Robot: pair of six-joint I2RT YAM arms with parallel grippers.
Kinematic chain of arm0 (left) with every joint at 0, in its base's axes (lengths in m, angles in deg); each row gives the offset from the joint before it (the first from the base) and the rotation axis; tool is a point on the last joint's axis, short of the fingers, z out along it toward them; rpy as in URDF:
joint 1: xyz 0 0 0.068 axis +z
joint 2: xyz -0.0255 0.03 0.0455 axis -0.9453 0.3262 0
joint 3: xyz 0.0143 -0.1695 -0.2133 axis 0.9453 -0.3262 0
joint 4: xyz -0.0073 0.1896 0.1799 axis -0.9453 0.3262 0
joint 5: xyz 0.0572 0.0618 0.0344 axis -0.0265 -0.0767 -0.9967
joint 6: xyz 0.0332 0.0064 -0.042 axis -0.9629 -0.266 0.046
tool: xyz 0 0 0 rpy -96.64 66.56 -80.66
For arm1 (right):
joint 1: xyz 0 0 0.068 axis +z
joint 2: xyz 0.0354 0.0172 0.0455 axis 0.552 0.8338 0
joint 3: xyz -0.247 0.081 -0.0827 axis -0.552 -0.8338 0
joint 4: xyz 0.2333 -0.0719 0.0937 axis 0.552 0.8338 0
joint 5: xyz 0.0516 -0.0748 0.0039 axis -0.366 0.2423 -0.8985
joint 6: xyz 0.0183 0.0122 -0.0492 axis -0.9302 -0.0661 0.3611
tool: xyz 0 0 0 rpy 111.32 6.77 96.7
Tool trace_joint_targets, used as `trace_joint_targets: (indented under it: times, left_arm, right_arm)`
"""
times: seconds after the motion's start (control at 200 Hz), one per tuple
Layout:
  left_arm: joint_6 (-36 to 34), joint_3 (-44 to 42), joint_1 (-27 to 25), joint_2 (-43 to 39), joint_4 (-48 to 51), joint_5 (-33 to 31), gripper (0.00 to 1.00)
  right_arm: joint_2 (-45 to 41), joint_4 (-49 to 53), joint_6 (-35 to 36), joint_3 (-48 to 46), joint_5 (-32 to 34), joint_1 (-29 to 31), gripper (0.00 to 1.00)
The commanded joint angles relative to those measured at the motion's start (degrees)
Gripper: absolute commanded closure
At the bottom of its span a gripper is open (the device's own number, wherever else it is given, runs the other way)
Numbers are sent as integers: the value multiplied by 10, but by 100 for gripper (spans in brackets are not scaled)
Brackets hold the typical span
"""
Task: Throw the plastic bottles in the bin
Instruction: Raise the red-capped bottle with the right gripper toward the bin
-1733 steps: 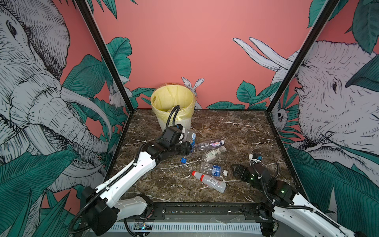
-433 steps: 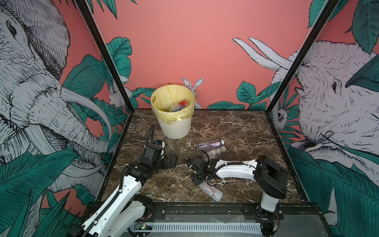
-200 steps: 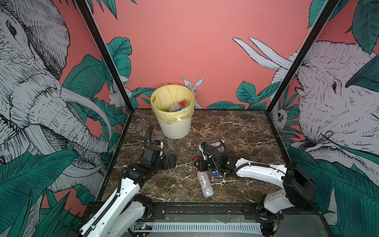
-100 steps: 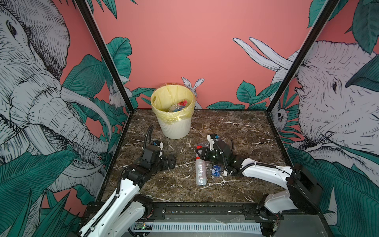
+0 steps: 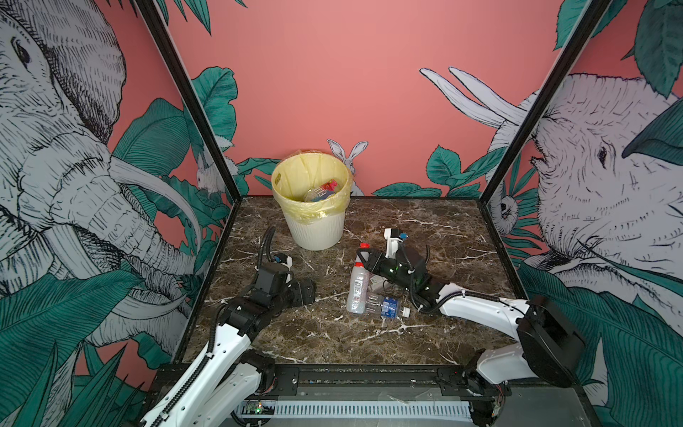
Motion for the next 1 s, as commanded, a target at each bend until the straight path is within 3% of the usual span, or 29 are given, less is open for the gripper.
trace_joint_targets:
  times: [0.0, 0.63, 0.77, 0.995]
  left_arm:
    - [11, -6, -1, -11, 15, -6, 1]
    - [4, -8, -1, -11, 19, -20, 1]
    - [7, -7, -1, -6, 14, -13, 1]
    - [16, -7, -1, -12, 18, -7, 1]
  right_arm:
    - [-7, -93, 14, 21, 5, -2, 66]
    - [-82, -157, 67, -14, 53, -11, 66]
    - [-58, -118, 101, 63, 39, -11, 65]
    - [48, -29, 183, 302, 19, -18, 64]
